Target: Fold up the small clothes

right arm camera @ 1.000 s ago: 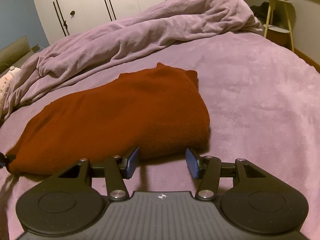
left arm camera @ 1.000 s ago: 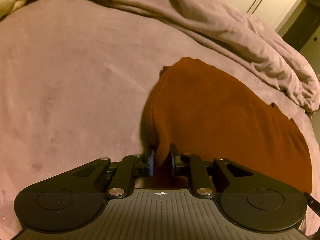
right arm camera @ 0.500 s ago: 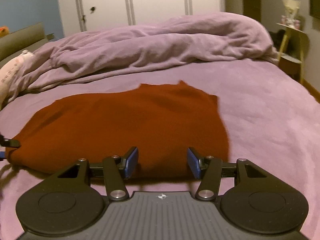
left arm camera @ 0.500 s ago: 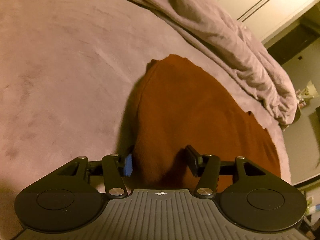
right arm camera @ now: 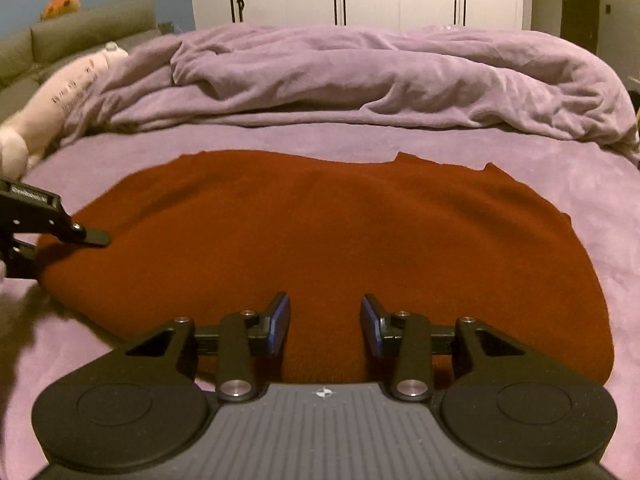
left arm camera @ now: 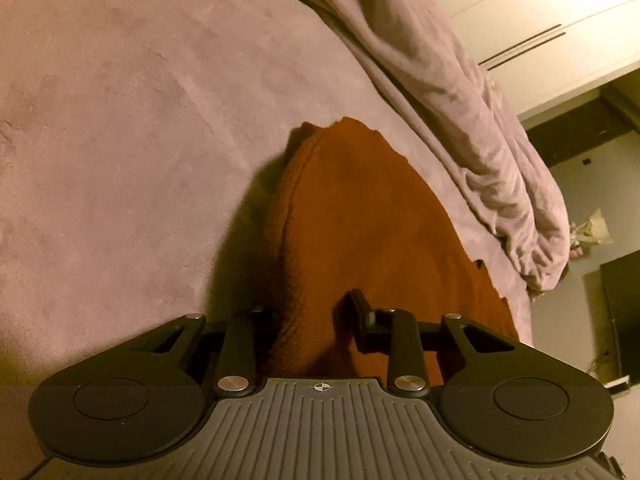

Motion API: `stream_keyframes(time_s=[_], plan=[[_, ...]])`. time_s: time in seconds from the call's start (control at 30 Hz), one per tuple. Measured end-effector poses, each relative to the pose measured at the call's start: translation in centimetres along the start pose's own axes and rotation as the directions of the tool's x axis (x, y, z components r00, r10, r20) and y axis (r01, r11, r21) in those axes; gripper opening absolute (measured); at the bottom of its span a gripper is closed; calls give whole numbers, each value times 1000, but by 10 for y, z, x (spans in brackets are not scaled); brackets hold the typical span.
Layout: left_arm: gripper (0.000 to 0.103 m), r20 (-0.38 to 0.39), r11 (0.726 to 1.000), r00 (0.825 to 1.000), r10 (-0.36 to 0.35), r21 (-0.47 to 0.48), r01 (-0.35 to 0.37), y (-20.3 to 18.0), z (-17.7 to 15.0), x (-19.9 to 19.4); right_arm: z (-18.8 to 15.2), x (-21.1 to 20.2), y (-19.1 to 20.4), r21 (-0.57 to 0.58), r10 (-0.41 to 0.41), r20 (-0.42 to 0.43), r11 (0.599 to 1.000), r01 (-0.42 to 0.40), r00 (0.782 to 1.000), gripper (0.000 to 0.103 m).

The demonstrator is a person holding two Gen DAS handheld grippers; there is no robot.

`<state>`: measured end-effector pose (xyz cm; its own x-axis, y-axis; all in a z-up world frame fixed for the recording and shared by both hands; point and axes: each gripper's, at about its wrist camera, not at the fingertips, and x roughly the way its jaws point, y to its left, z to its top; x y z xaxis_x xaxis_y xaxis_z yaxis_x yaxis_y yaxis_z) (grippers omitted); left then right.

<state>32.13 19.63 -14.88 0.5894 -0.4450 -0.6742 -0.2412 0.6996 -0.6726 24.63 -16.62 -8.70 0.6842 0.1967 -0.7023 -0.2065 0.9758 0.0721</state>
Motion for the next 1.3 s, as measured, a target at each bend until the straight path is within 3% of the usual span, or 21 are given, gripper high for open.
stream_keyframes(time_s=[0.53,0.8,1.0,1.13,1.3], plan=[[31,-17,1000,1000,24,12,-24,-1,3,0,-1,-1,-7,-6,-47,-15,999,47,999,39],[19,6,998,999,45,41,-45,-13,6,-9,-3,-13,-17,39,-85,-6,996,85,996,39],[17,65,992,997,28,123,-36,-46,7,-28,-10,-27,-36,89,-124,45,989,120,991,38],[12,85,985,996,-16,173,1,-75,7,-38,-16,-14,-36,73,-67,-22,995,68,998,33],[12,70,949,997,-21,316,-2,-123,-2,-36,-19,-30,-49,136,-52,16,989,49,999,33]])
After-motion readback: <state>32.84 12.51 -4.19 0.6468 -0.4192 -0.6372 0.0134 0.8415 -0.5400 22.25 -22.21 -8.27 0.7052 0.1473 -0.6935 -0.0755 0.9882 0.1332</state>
